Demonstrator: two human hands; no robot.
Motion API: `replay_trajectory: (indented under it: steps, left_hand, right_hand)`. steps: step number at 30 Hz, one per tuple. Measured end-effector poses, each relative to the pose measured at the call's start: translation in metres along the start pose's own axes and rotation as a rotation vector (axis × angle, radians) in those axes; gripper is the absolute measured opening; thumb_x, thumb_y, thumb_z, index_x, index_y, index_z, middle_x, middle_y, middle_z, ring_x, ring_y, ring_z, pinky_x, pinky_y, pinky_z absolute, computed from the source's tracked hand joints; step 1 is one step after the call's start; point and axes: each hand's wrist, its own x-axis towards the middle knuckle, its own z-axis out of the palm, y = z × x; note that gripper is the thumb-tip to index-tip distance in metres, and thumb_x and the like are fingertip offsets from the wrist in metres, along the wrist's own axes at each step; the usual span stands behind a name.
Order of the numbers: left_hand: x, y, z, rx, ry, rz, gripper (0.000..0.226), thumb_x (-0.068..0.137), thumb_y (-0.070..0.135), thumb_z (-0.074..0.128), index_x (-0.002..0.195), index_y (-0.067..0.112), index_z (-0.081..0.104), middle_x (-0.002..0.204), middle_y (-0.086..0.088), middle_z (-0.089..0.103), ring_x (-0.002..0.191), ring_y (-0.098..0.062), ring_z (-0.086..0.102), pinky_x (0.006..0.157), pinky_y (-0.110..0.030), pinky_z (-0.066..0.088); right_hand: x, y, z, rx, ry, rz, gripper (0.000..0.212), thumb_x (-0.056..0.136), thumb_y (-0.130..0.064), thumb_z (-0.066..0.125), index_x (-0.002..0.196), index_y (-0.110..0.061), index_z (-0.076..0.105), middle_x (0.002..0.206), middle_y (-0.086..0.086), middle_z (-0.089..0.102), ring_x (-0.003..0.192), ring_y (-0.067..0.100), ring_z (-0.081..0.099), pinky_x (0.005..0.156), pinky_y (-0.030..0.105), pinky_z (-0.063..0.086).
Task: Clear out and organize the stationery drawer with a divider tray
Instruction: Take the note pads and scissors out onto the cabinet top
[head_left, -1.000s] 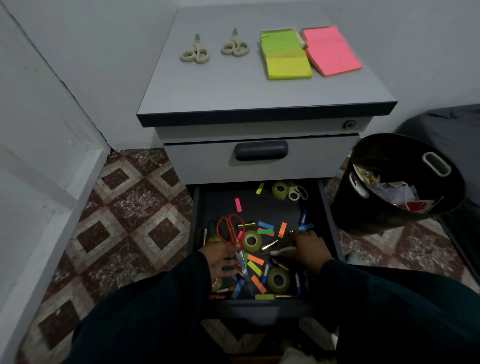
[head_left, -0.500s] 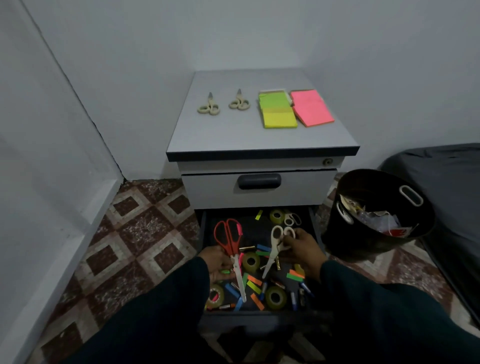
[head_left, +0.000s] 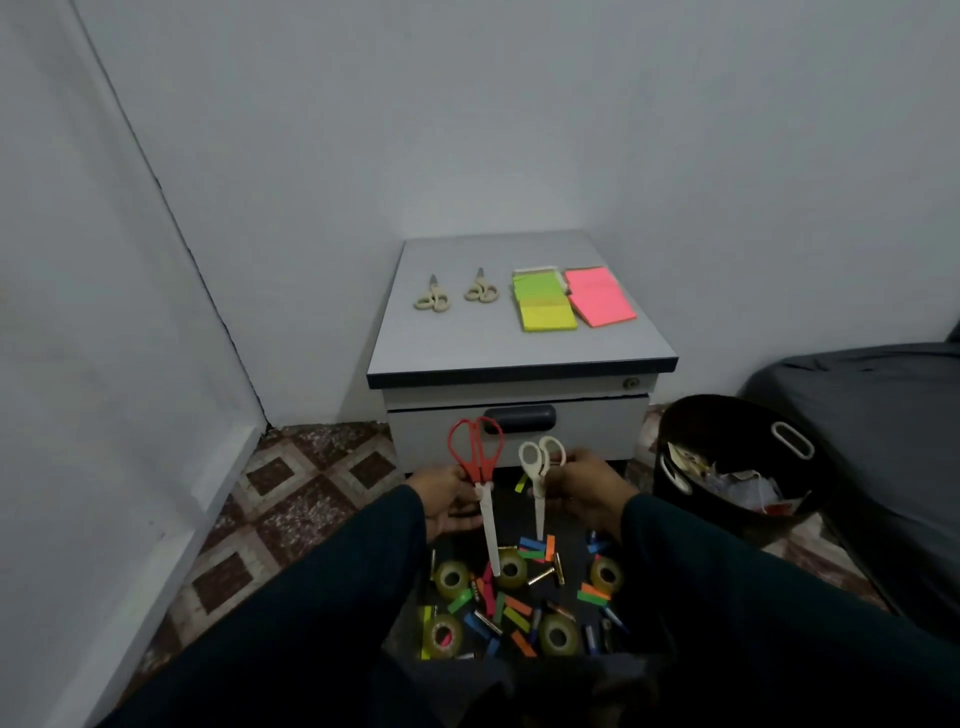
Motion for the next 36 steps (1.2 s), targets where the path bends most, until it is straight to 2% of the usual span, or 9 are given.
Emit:
replay_trajectory:
  steps: [3,7,14,17,22,24,27,29,36]
  left_hand:
    - [-0.005,0.018,-0.002,0.008,-0.026,0.039,0.021,0.093,-0.007,0.042,0.096,0.007,0.057,0.089,-0.007,0.06,0.082,-0.016,0.057,0.073,-0.029,0.051]
    - [-0.008,0.045,-0.003,0.0,-0.068,0.108,0.022,0.094,-0.008,0.041,0.087,0.006,0.056,0.085,-0.007,0.06,0.078,-0.014,0.058,0.071,-0.026,0.052]
    - [0.003,0.096,-0.013,-0.003,-0.038,0.163,0.022,0.093,-0.01,0.042,0.085,0.003,0.057,0.083,-0.009,0.061,0.076,-0.015,0.059,0.068,-0.026,0.053]
    - [0.015,0.121,-0.017,0.044,0.003,0.171,0.022,0.091,-0.012,0.043,0.085,0.003,0.058,0.082,-0.008,0.061,0.073,-0.014,0.058,0.064,-0.023,0.053]
    - [0.041,0.171,-0.025,0.097,0.072,0.096,0.023,0.089,-0.016,0.043,0.089,0.003,0.056,0.084,-0.009,0.06,0.075,-0.017,0.058,0.076,-0.032,0.052]
    - [0.053,0.189,-0.027,0.123,0.108,0.077,0.023,0.089,-0.016,0.044,0.098,0.003,0.054,0.089,-0.011,0.06,0.076,-0.018,0.058,0.076,-0.033,0.052]
    - [0.076,0.217,-0.028,0.172,0.142,0.073,0.025,0.089,-0.015,0.045,0.104,0.003,0.052,0.099,-0.013,0.059,0.082,-0.019,0.057,0.076,-0.032,0.052]
    - [0.09,0.233,-0.028,0.16,0.155,0.059,0.021,0.09,-0.015,0.044,0.097,0.003,0.053,0.096,-0.013,0.058,0.079,-0.019,0.056,0.074,-0.033,0.052]
    - [0.136,0.266,-0.028,0.217,0.254,0.091,0.018,0.09,-0.015,0.044,0.093,0.001,0.051,0.078,-0.012,0.052,0.069,-0.018,0.052,0.089,-0.032,0.049]
  right_hand:
    - [0.004,-0.019,0.004,0.026,0.027,-0.008,0.033,0.085,0.017,0.043,0.111,-0.003,0.045,0.087,0.013,0.055,0.074,0.022,0.059,0.064,0.03,0.049]
    - [0.009,-0.047,0.01,0.069,0.003,-0.047,0.023,0.086,0.019,0.041,0.089,-0.002,0.052,0.084,0.014,0.057,0.073,0.022,0.059,0.063,0.027,0.048]
    - [0.028,-0.098,0.027,0.093,-0.023,-0.064,0.022,0.085,0.02,0.041,0.083,0.0,0.052,0.081,0.015,0.054,0.071,0.021,0.054,0.061,0.025,0.045]
    - [0.047,-0.119,0.034,0.118,0.007,-0.065,0.023,0.083,0.023,0.039,0.087,0.004,0.052,0.084,0.017,0.054,0.07,0.022,0.054,0.065,0.026,0.047]
    - [0.086,-0.156,0.043,0.089,0.077,-0.095,0.019,0.084,0.024,0.042,0.09,0.01,0.053,0.099,0.025,0.053,0.068,0.025,0.054,0.083,0.032,0.049]
    - [0.098,-0.171,0.044,0.07,0.072,-0.085,0.022,0.087,0.021,0.041,0.099,0.006,0.05,0.087,0.021,0.054,0.065,0.024,0.055,0.072,0.03,0.053]
    - [0.123,-0.192,0.047,0.016,0.096,-0.05,0.019,0.09,0.015,0.043,0.081,-0.001,0.046,0.077,0.014,0.054,0.058,0.022,0.059,0.039,0.021,0.049]
    - [0.144,-0.203,0.05,0.009,0.125,-0.064,0.021,0.091,0.013,0.043,0.077,-0.002,0.046,0.072,0.012,0.054,0.051,0.019,0.059,0.033,0.016,0.043]
    - [0.206,-0.23,0.064,0.081,0.137,-0.152,0.029,0.088,0.021,0.036,0.07,0.0,0.043,0.071,0.016,0.05,0.061,0.023,0.051,0.06,0.027,0.047]
